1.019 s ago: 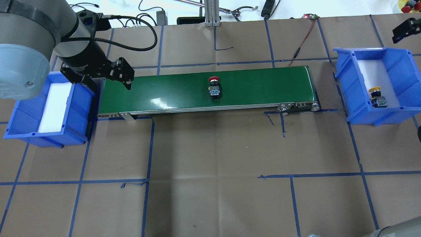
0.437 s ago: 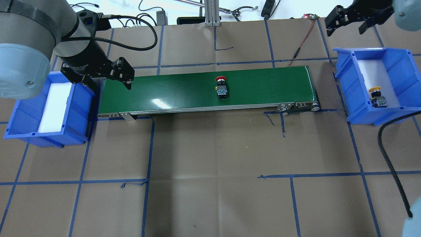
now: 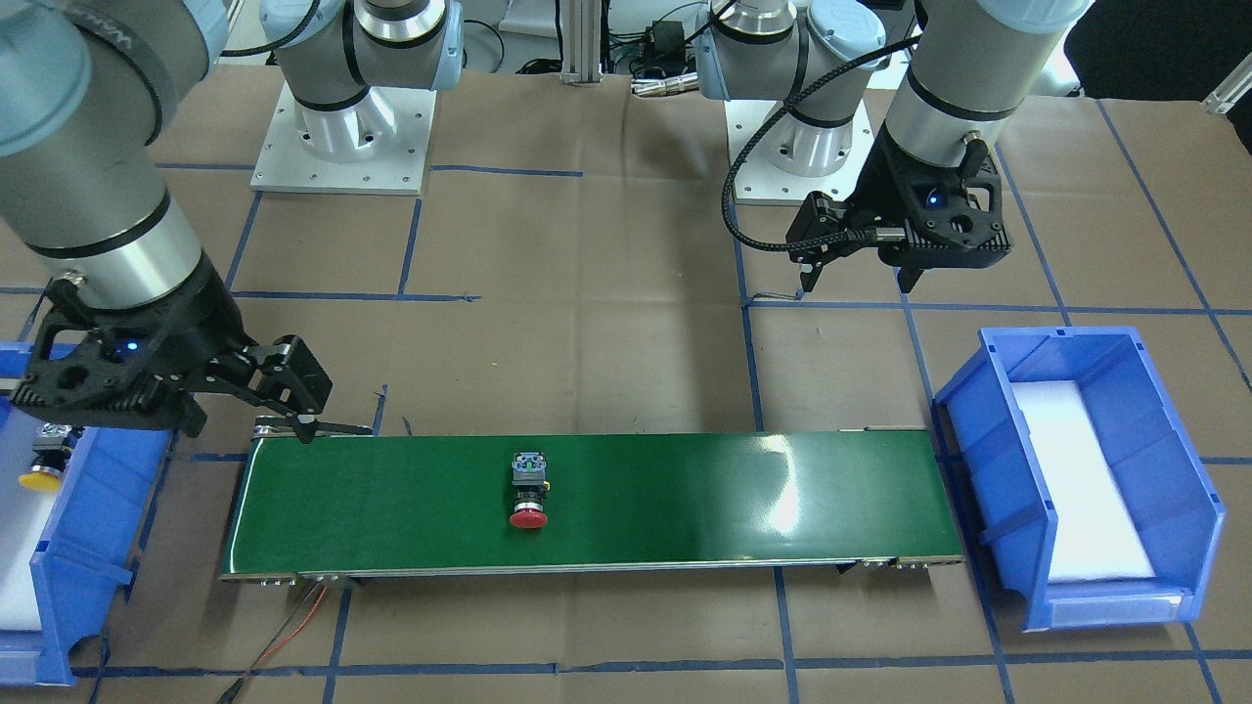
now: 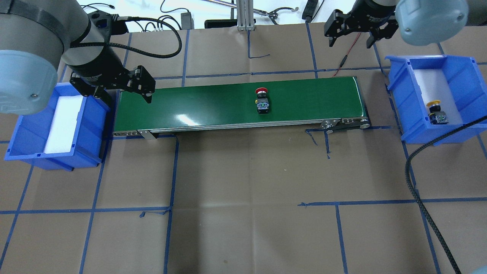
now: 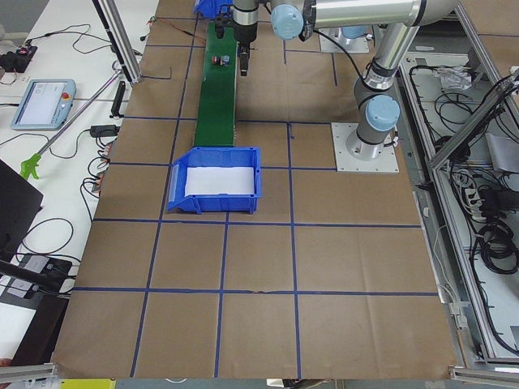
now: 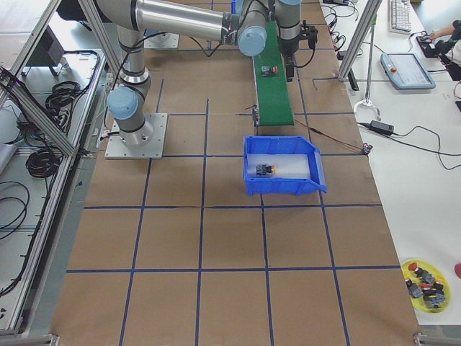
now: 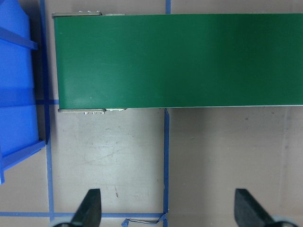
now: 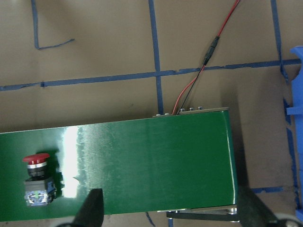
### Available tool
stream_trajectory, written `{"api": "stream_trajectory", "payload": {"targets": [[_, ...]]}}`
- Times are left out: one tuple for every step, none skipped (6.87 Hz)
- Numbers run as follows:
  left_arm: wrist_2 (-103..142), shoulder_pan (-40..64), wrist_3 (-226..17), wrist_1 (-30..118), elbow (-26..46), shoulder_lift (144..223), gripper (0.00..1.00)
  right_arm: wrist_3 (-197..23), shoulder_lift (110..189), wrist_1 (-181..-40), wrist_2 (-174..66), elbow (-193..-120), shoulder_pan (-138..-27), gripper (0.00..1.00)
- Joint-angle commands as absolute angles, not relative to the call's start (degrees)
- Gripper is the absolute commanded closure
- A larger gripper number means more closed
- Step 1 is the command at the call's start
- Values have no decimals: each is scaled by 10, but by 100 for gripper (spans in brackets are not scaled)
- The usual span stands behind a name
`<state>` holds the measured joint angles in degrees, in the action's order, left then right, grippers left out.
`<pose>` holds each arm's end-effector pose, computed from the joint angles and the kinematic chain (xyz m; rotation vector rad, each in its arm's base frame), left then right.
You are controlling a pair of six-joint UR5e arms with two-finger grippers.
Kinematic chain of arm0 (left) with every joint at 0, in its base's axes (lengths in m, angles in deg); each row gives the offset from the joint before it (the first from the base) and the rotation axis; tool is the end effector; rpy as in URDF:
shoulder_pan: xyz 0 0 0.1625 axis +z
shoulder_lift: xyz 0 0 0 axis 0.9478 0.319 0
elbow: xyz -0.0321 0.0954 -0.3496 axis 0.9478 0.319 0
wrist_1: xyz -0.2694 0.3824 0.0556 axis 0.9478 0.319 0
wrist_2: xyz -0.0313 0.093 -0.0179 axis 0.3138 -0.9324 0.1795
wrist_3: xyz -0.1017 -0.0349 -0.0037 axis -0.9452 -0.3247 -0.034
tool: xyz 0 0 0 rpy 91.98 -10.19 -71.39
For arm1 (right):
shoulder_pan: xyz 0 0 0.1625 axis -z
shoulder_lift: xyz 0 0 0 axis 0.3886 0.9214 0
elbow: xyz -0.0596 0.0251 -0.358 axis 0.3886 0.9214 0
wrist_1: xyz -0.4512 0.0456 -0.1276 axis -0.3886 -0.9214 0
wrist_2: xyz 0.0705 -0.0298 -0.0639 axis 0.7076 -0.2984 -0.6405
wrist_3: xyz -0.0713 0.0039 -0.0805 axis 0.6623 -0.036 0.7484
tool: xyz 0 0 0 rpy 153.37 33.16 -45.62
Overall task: Transport two buttons from left to right
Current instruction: 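Move the right gripper back over the conveyor toward the red button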
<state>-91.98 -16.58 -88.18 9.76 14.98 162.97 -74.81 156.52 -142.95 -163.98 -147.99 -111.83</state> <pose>-0.1139 -0.5529 0.3838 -0.0097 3.1393 -0.0720 0.1274 -0.6521 0.3690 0.1325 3.0653 -0.3013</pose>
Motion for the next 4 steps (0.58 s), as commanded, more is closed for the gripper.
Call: {"api": "stream_trajectory", "payload": {"targets": [[-920, -166, -882, 98, 151, 1630, 0, -765, 1567, -1430, -1639, -1510, -1135, 0], [-920, -166, -882, 98, 150, 1629, 0, -758, 1565, -1432, -1640, -1525, -1135, 0], [-920, -166, -882, 98, 151, 1629, 0, -758, 1564, -1432, -1640, -1531, -1135, 0], [-920, -166, -882, 98, 151, 1629, 0, -758, 1564, -1431, -1640, -1531, -1135, 0]]}}
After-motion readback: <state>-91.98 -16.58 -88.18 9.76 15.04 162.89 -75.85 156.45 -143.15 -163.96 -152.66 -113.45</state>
